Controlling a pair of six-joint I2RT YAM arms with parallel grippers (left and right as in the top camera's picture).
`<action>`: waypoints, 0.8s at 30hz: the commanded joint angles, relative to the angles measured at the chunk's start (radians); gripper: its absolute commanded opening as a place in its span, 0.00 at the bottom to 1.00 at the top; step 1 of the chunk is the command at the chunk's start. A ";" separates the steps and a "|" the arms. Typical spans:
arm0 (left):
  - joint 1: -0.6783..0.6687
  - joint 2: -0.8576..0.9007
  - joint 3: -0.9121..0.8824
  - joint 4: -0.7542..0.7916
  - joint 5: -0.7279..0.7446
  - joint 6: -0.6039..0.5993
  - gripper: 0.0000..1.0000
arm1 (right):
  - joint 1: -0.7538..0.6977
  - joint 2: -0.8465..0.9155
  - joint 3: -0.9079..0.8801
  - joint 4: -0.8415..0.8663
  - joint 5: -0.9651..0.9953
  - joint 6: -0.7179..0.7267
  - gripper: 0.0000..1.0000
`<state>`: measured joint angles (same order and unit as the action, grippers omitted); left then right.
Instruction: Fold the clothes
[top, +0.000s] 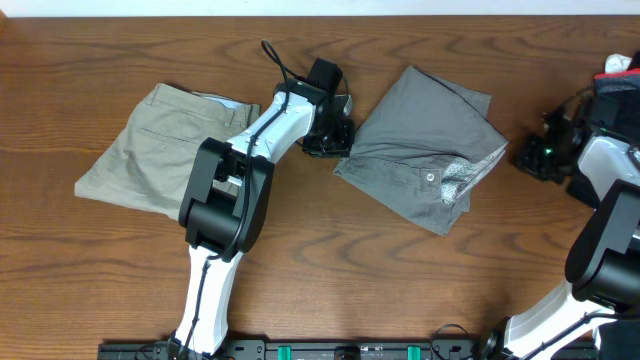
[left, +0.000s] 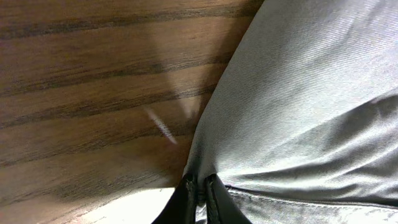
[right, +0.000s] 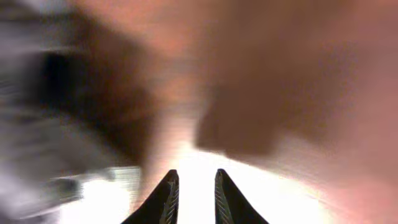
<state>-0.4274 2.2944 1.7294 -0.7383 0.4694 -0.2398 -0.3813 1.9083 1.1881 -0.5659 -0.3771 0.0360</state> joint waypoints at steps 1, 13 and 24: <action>0.021 0.010 -0.011 -0.039 -0.062 -0.001 0.16 | 0.003 -0.060 -0.006 0.017 -0.432 -0.215 0.19; 0.016 -0.154 -0.006 0.043 -0.050 0.039 0.37 | 0.129 -0.139 -0.006 0.001 -0.630 -0.190 0.16; 0.016 -0.107 -0.006 0.195 -0.051 0.113 0.55 | 0.459 -0.120 -0.006 -0.056 0.138 0.183 0.17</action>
<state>-0.4141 2.1586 1.7271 -0.5461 0.4286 -0.1516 0.0071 1.7741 1.1824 -0.5869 -0.6125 0.0360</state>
